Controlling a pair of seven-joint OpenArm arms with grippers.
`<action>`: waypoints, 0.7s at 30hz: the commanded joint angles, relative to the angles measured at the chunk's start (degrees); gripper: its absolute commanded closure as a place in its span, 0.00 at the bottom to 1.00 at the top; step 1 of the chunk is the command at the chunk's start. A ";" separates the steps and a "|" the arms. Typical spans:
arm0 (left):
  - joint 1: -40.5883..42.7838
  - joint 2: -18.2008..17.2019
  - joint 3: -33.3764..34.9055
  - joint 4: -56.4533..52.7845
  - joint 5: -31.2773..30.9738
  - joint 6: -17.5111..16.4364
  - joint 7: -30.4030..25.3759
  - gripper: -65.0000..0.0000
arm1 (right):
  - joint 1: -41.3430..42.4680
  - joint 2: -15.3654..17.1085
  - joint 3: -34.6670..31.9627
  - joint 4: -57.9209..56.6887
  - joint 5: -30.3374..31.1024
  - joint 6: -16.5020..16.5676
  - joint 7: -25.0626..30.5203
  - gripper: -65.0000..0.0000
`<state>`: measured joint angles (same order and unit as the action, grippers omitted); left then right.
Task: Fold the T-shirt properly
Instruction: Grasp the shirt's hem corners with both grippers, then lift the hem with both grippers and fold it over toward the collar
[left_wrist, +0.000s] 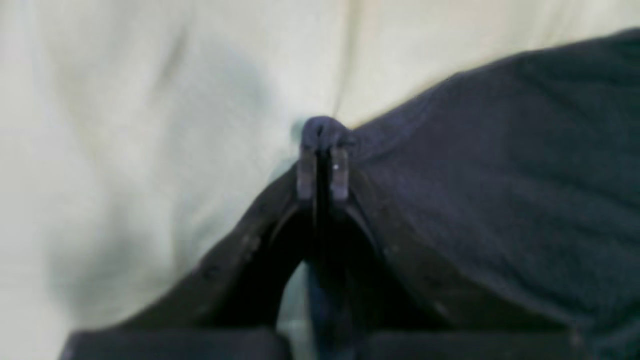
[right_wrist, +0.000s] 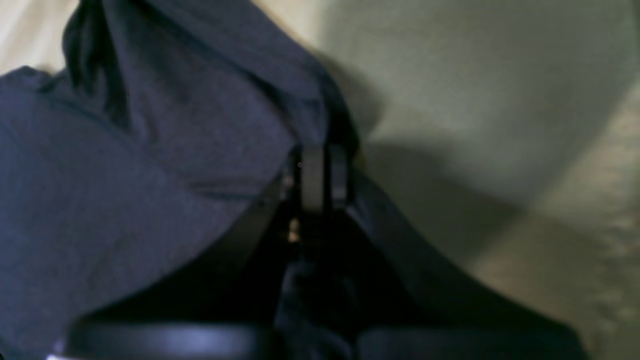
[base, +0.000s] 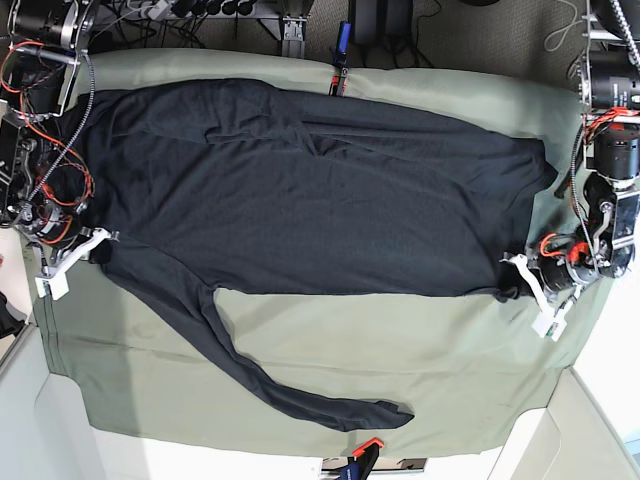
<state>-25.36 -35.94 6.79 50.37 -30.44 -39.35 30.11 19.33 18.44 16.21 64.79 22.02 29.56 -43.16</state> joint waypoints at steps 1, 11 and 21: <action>-1.27 -1.90 -0.37 2.58 -1.07 -0.65 -1.57 1.00 | 1.07 1.36 0.26 2.51 0.87 0.39 1.27 1.00; 4.85 -6.54 -0.37 15.87 -1.03 -0.65 -1.62 1.00 | -5.16 3.56 0.28 14.84 1.55 0.39 0.70 1.00; 17.14 -9.79 -6.27 27.87 -0.98 -0.65 -0.85 1.00 | -17.46 3.63 1.05 26.73 1.95 0.26 1.14 1.00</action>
<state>-7.20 -44.27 1.15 77.62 -30.89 -39.90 30.00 1.10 20.93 16.64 90.59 23.35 29.71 -43.35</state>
